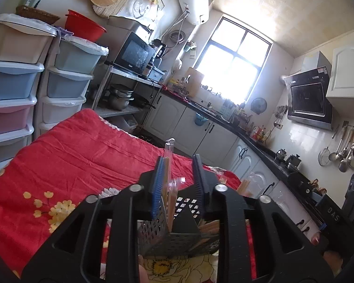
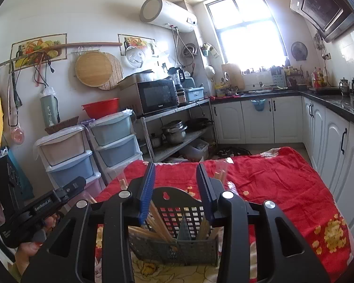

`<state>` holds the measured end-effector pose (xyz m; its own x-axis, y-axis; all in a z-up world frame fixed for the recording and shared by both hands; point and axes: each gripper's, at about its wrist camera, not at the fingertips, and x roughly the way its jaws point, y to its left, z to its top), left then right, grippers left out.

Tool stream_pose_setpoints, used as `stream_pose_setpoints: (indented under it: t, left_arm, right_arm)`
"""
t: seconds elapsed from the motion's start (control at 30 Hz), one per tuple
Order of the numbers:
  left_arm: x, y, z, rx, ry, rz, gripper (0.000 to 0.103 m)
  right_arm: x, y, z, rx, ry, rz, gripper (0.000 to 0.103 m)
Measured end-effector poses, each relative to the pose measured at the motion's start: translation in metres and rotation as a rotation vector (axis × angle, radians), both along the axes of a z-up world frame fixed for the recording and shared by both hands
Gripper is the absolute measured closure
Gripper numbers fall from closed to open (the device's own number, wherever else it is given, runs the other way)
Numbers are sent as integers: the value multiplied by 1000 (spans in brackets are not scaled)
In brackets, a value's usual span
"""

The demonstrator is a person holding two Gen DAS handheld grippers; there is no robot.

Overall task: Organize utensils
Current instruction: 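Lower the chopsticks into the caddy and open both tools, then move both tools back toward the last chopsticks on the cloth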

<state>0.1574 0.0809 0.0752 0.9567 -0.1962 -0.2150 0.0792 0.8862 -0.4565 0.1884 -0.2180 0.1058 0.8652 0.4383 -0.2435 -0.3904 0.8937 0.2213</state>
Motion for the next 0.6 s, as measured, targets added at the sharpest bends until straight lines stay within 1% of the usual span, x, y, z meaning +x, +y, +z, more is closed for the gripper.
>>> stream_pose_setpoints:
  t: [0.07,0.13,0.17,0.23,0.3,0.43,0.5,0.53,0.6]
  left_arm:
    - [0,0,-1,0,7,-1,80]
    - [-1,0,-1,1,13,3,74]
    - [-2,0,-2,-1,19,6,68]
    - [-4,1,-3,-9,25,5,64]
    - [-7,3,-4,-11,34,8,55]
    - [-14,6,-6,-24,55,8,44]
    - [-17,6,-8,-28,62,4,34]
    - [-19,6,-9,-30,68,-3,32]
    - [-24,7,-10,-39,73,-12,23]
  right_arm:
    - [-3,-2,-2,-4,13,2,67]
    - [-6,-4,-3,-11,22,0,66]
    - [-7,-5,-4,-15,28,0,66]
    - [-10,-6,-5,-24,37,3,66]
    - [-13,-7,-8,-40,53,6,64]
    - [-20,-9,-13,-59,78,16,62]
    - [-24,-9,-16,-73,84,19,62]
    - [-26,-10,-18,-82,86,21,62]
    - [-30,-10,-20,-91,88,24,60]
